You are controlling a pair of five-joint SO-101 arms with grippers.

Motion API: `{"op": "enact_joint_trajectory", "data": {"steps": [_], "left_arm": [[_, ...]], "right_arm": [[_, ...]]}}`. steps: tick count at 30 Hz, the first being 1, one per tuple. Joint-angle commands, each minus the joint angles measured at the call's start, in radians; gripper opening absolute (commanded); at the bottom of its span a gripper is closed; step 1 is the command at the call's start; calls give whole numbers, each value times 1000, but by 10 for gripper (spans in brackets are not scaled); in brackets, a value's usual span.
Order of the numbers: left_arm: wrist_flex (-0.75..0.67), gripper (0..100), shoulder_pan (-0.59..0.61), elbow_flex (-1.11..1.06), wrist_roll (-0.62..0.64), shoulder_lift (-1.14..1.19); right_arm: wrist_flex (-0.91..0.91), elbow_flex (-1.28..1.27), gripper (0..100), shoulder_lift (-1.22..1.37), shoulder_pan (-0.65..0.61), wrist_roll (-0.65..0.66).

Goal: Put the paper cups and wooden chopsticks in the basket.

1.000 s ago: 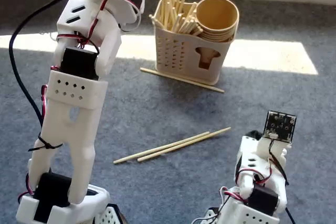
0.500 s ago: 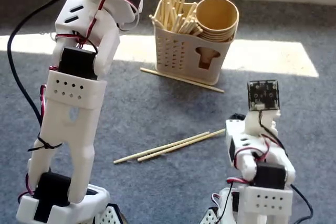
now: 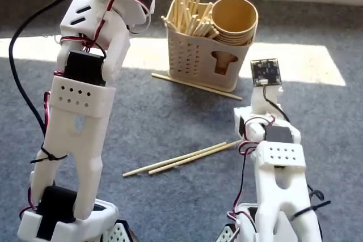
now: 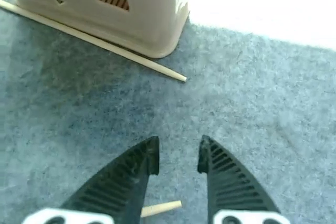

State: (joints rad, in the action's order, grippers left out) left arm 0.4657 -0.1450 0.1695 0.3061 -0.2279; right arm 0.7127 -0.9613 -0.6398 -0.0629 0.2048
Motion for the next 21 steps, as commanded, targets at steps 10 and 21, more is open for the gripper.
{"op": "enact_joint_trajectory", "data": {"steps": [10,21], "left_arm": [[-2,88,41,56,14,-48],[-2,88,48,56,14,-48]], "right_arm": [[-166,148,173,246,-99,381],[154,661,174,679,-97,598]]}}
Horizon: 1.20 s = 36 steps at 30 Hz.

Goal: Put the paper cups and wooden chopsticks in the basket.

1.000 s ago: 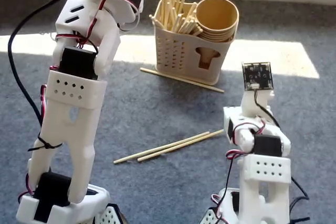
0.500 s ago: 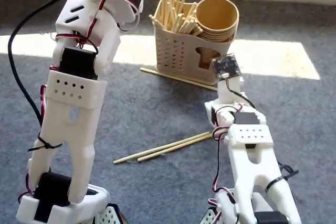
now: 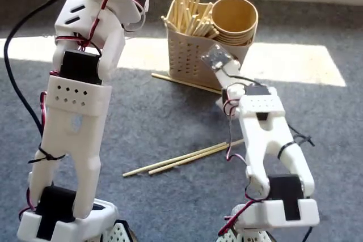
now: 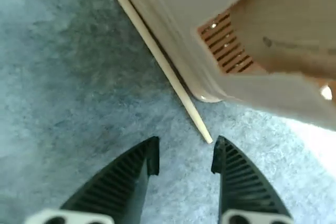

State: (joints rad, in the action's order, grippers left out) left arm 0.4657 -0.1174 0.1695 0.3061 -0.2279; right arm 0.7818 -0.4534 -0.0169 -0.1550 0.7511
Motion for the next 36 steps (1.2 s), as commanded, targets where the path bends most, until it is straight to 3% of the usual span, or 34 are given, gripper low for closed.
{"op": "enact_joint_trajectory", "data": {"steps": [1,12,29,36], "left_arm": [[-2,88,21,56,14,-48],[-3,88,21,56,14,-48],[-3,88,21,56,14,-48],[-3,88,21,56,14,-48]], "right_arm": [[110,191,174,90,-5,66],[134,314,173,291,22,169],[372,321,170,282,21,183],[378,303,170,139,19,183]]}}
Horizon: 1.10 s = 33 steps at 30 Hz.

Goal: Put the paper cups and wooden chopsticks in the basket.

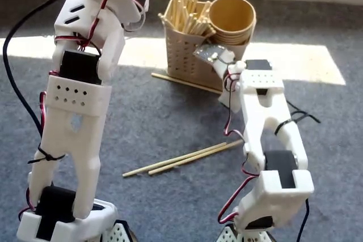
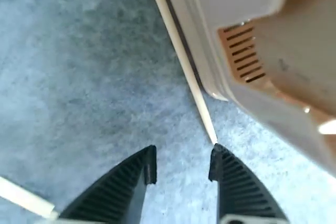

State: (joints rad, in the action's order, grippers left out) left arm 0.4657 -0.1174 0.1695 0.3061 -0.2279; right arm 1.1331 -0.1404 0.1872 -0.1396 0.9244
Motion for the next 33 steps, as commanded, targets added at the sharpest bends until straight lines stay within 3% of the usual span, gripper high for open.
{"op": "enact_joint_trajectory", "data": {"steps": [1,9,14,19,33], "left_arm": [[-3,88,21,56,14,-48],[-3,88,21,56,14,-48],[-3,88,21,56,14,-48],[-3,88,51,56,14,-48],[0,88,70,71,14,-48]], "right_arm": [[28,-28,170,-84,2,9],[25,-101,170,-151,2,12],[5,-101,170,-148,-5,155],[-82,-102,170,-143,-8,167],[-88,-2,170,81,13,276]]}}
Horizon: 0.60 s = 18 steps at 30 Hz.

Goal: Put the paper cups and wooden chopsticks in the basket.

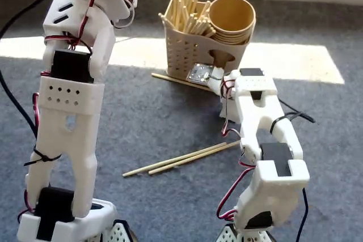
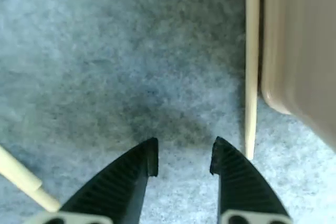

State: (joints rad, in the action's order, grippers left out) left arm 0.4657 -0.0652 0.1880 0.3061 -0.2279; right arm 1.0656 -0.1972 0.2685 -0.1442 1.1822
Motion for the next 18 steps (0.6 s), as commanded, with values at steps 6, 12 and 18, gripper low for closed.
{"op": "enact_joint_trajectory", "data": {"steps": [6,12,18], "left_arm": [[-2,88,18,54,14,-48],[-2,88,39,56,14,-48],[-2,88,85,59,14,-48]], "right_arm": [[-13,65,170,-1,28,87],[-22,77,170,2,38,158],[-22,165,170,7,64,164]]}}
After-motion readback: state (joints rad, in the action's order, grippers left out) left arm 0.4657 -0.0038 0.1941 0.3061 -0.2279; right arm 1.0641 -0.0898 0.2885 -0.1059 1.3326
